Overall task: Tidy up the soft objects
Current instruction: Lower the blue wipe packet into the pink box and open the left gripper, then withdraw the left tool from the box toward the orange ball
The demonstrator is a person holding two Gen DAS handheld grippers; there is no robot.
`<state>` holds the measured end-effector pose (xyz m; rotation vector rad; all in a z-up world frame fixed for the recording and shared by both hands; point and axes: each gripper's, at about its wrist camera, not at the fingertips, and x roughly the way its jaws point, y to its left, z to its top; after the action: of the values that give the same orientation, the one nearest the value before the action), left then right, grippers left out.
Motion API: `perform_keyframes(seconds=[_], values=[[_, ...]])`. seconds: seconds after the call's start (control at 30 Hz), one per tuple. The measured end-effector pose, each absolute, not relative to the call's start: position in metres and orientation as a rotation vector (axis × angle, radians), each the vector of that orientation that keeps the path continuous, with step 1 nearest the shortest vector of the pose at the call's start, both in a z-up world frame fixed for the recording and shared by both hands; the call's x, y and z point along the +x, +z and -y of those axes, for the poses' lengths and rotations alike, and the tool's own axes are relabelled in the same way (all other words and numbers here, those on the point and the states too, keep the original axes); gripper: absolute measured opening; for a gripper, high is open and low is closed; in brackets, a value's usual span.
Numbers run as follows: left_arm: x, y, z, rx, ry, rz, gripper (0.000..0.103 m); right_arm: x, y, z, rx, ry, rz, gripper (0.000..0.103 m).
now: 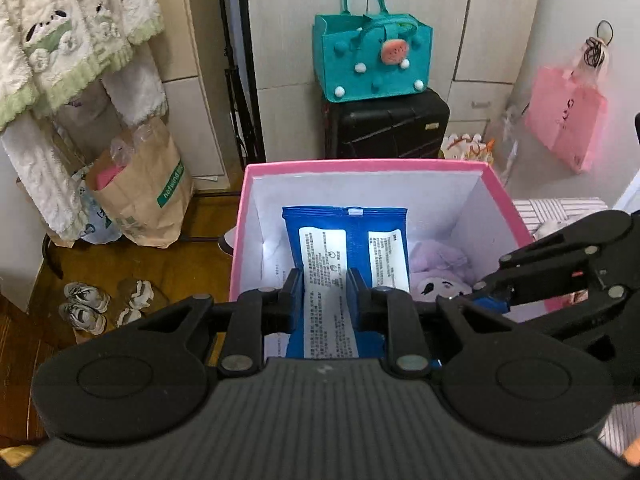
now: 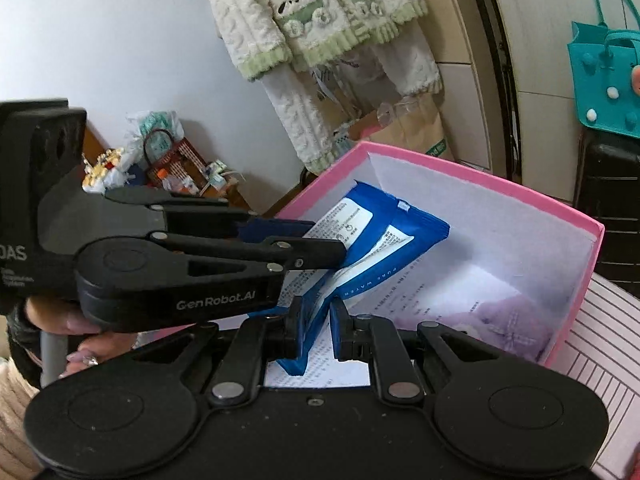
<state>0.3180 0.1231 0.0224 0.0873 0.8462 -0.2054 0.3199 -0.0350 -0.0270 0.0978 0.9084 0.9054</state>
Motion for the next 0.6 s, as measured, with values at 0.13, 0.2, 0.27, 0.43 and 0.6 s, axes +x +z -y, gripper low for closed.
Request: perform_keyframes(seconds=[0.13, 0.2, 0.27, 0.43, 0.6], values=[[0.322, 0.022, -0.121, 0.1, -0.205, -0.851, 0.021, 0.323, -0.028, 0.034, 0.081, 0.904, -0.905, 0.016], [0.322, 0.022, -0.119, 0.113, -0.207, -0.851, 0.022, 0.324, -0.028, 0.035, 0.071, 0.9, -0.902, 0.016], [0.324, 0.022, -0.118, 0.115, -0.211, -0.855, 0.022, 0.324, -0.029, 0.033, 0.029, 0.876, -0.899, 0.016], [0.326, 0.016, -0.112, 0.154, -0.195, -0.851, 0.021, 0.332, -0.04, 0.026, -0.011, 0.802, -0.927, 0.018], [0.315, 0.019, -0.113, 0.168, -0.17, -0.822, 0.021, 0.328, -0.043, 0.021, -0.052, 0.756, -0.935, 0.019]])
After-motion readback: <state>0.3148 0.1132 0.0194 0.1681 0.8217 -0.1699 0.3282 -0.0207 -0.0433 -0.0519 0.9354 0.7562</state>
